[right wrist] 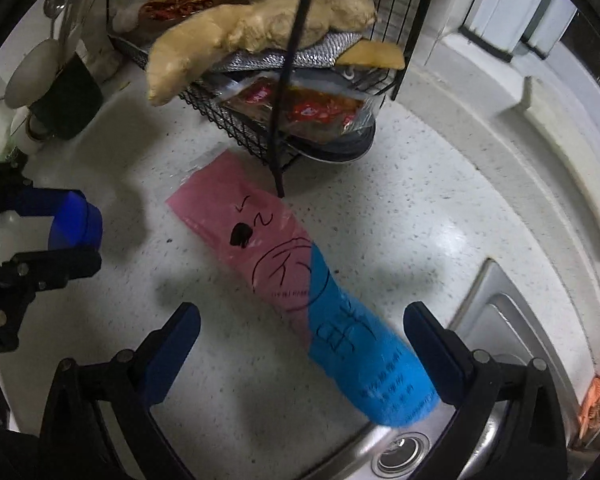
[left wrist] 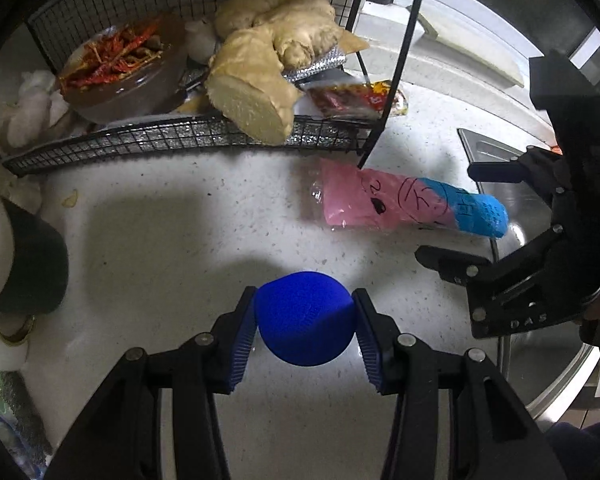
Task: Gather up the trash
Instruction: 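Grasp the pink-and-blue plastic bag with the right tool while the left tool holds the lid, then carry the blue lid and pink-and-blue bag down toward the red bin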
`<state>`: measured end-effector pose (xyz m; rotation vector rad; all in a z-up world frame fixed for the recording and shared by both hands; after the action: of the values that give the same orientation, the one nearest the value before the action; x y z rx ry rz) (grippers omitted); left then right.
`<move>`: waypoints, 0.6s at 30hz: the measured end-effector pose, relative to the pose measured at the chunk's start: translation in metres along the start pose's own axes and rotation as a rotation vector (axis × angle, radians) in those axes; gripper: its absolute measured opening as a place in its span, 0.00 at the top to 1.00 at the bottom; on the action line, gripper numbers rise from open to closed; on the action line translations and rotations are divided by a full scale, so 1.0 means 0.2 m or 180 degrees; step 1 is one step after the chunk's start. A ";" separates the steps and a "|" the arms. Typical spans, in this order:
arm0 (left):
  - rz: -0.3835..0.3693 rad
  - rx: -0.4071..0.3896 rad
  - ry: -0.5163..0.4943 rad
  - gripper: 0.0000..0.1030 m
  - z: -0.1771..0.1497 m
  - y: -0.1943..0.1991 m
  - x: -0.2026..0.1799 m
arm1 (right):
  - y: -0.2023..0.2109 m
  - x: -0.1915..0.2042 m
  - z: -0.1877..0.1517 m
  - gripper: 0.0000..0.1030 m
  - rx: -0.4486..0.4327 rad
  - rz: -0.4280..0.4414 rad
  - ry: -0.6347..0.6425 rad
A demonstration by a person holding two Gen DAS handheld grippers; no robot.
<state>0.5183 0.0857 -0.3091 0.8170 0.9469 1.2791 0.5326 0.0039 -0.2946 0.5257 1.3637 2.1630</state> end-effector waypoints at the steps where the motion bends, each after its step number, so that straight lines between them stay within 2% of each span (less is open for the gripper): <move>1: 0.0009 0.0013 -0.0005 0.57 0.01 -0.02 0.00 | -0.01 0.00 0.01 0.08 0.0005 0.0011 -0.0005; 4: 0.0036 0.0038 -0.0033 0.57 0.01 -0.05 0.01 | -0.06 0.00 0.03 0.19 0.0039 0.0074 -0.0024; 7: 0.0040 0.0037 -0.0072 0.57 0.01 -0.06 -0.01 | -0.08 0.00 0.01 0.34 0.0102 0.0153 -0.0039; 9: 0.0037 0.0033 -0.0069 0.57 0.01 -0.05 -0.01 | -0.09 0.02 0.00 0.39 0.0126 0.0193 -0.0010; 12: 0.0059 0.0042 -0.0064 0.57 -0.01 -0.05 -0.01 | -0.09 0.05 -0.01 0.54 0.0118 0.0220 0.0015; 13: 0.0068 0.0043 -0.0064 0.57 -0.02 -0.04 -0.01 | -0.09 0.07 -0.02 0.60 0.0109 0.0221 0.0031; 14: 0.0071 0.0038 -0.0072 0.57 -0.01 -0.05 -0.02 | -0.09 0.09 -0.03 0.73 0.0115 0.0242 0.0031; 15: 0.0067 0.0021 -0.0081 0.57 -0.02 -0.03 -0.03 | -0.08 0.11 -0.04 0.79 0.0123 0.0272 0.0022; 18: 0.0059 -0.0034 -0.0124 0.57 -0.03 0.01 -0.06 | -0.01 0.18 -0.08 0.85 0.0092 0.0258 0.0004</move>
<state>0.5110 0.0735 -0.3077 0.8413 0.9027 1.2790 0.4962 0.0163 -0.3020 0.6005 1.3985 2.2111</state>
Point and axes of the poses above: each gripper's, at about its wrist camera, not at the fingertips, and y roughly against the way its jaws point, x to its left, z to its top, the point moved 10 cm from there along -y, roughly the way its jaws point, and after that the axes turned 6 degrees about -x, right-handed, at the moved point
